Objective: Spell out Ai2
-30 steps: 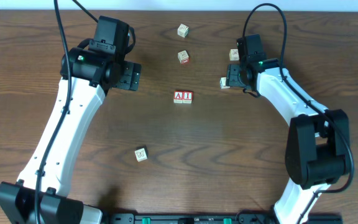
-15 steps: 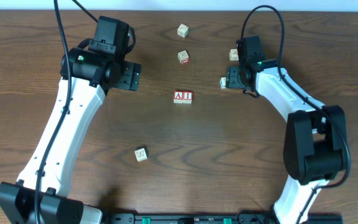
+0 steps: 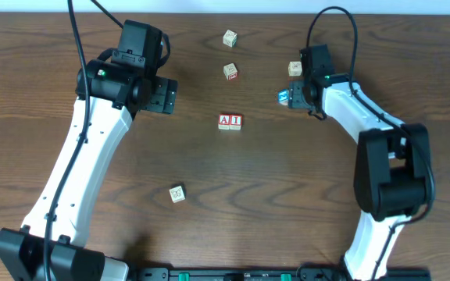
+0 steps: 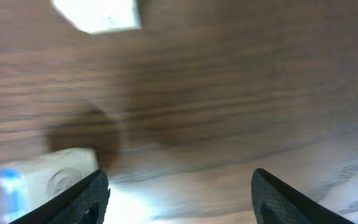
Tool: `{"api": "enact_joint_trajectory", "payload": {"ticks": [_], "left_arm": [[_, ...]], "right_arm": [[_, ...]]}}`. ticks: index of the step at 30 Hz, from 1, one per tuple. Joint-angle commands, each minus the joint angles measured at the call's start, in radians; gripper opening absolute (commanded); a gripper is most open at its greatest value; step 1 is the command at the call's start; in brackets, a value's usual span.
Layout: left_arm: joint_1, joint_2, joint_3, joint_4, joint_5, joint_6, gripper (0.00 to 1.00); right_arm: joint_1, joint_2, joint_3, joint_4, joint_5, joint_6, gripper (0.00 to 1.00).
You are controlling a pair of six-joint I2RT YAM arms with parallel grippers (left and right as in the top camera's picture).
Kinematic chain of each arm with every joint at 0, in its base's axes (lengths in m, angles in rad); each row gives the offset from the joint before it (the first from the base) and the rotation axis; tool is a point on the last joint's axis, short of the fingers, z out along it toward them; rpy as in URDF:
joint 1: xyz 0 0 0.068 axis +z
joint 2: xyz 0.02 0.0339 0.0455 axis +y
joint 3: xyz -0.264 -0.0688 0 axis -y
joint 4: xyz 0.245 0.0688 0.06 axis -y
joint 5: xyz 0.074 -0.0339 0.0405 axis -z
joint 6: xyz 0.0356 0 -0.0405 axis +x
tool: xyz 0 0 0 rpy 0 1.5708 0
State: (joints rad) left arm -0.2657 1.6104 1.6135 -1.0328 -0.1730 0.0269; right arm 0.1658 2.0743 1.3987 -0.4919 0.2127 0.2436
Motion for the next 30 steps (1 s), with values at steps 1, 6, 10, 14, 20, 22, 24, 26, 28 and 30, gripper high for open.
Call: {"api": "enact_joint_trajectory", "payload": {"ticks": [1,6,10,14,20,22,24,26,28,30], "left_arm": [[-0.002,0.003,-0.002,-0.003,-0.018,0.007,0.96],[-0.002,0.003,-0.002,-0.003,-0.018,0.007,0.95],[-0.002,0.003,-0.002,-0.003,-0.018,0.007,0.95],[-0.002,0.003,-0.002,-0.003,-0.018,0.007,0.95],[-0.002,0.003,-0.002,-0.003,-0.018,0.007,0.96],[-0.002,0.003,-0.002,-0.003,-0.018,0.007,0.96],[-0.002,0.003,-0.002,-0.003,-0.018,0.007,0.96],[-0.002,0.003,-0.002,-0.003,-0.018,0.007,0.95],[-0.002,0.003,-0.002,-0.003,-0.018,0.007,0.95],[-0.002,0.003,-0.002,-0.003,-0.018,0.007,0.95]], "right_arm": [[-0.034,0.032,-0.006,0.006,0.053,-0.039,0.75],[-0.062,0.032,-0.006,0.006,0.004,-0.032,0.74],[-0.059,0.015,-0.005,0.002,0.043,-0.032,0.69],[-0.059,-0.069,-0.005,-0.055,0.024,0.016,0.7],[-0.053,-0.222,-0.005,-0.18,-0.111,0.295,0.69],[-0.046,-0.247,-0.005,-0.189,-0.082,0.412,0.7],[-0.033,-0.251,-0.005,-0.202,-0.083,0.583,0.7],[-0.01,-0.248,-0.005,-0.245,-0.076,0.793,0.74],[0.034,-0.245,-0.005,-0.262,-0.014,0.956,0.78],[0.081,-0.245,-0.005,-0.26,0.041,1.085,0.79]]}}
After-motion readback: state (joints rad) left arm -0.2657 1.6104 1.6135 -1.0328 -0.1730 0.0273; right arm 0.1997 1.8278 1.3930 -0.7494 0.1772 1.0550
